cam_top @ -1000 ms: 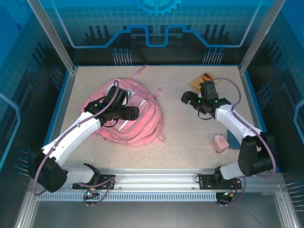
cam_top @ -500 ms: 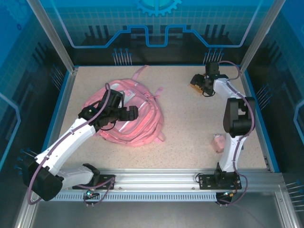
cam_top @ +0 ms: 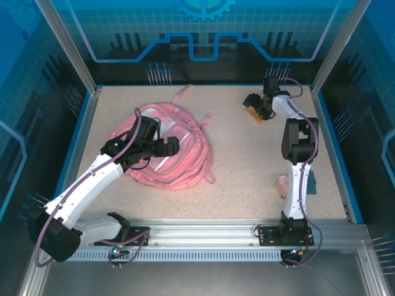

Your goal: Pack the student bag

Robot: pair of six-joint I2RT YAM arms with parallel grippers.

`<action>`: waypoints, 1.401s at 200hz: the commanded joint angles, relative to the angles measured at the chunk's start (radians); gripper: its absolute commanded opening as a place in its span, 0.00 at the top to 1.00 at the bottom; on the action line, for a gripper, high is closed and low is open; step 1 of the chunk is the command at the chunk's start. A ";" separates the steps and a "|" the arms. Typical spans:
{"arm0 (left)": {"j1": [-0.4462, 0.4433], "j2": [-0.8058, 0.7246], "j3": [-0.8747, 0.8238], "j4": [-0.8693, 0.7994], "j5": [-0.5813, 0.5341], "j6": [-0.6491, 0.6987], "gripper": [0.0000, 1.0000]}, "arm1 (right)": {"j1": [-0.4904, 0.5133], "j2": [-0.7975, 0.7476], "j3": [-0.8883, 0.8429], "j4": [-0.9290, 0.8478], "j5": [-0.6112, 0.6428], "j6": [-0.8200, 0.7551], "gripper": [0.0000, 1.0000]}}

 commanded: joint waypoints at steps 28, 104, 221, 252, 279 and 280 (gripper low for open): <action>0.007 0.030 0.009 0.029 0.014 -0.035 0.01 | 0.008 -0.033 -0.133 -0.125 -0.101 -0.045 0.17; -0.013 0.101 0.057 0.035 0.075 -0.079 0.01 | 0.063 -0.390 -0.638 -0.085 -0.238 -0.127 0.18; -0.133 0.381 0.255 0.102 0.192 -0.086 0.07 | 0.265 -0.968 -1.096 -0.155 -0.151 -0.054 0.17; -0.193 0.470 0.304 0.137 0.244 -0.117 0.08 | 0.216 -1.021 -0.987 -0.221 -0.065 -0.124 0.15; -0.248 0.555 0.323 0.201 0.286 -0.179 0.09 | 0.120 -0.983 -0.984 -0.236 -0.020 -0.138 0.16; -0.250 0.558 0.324 0.203 0.288 -0.181 0.09 | 0.116 -0.982 -0.984 -0.235 -0.019 -0.137 0.16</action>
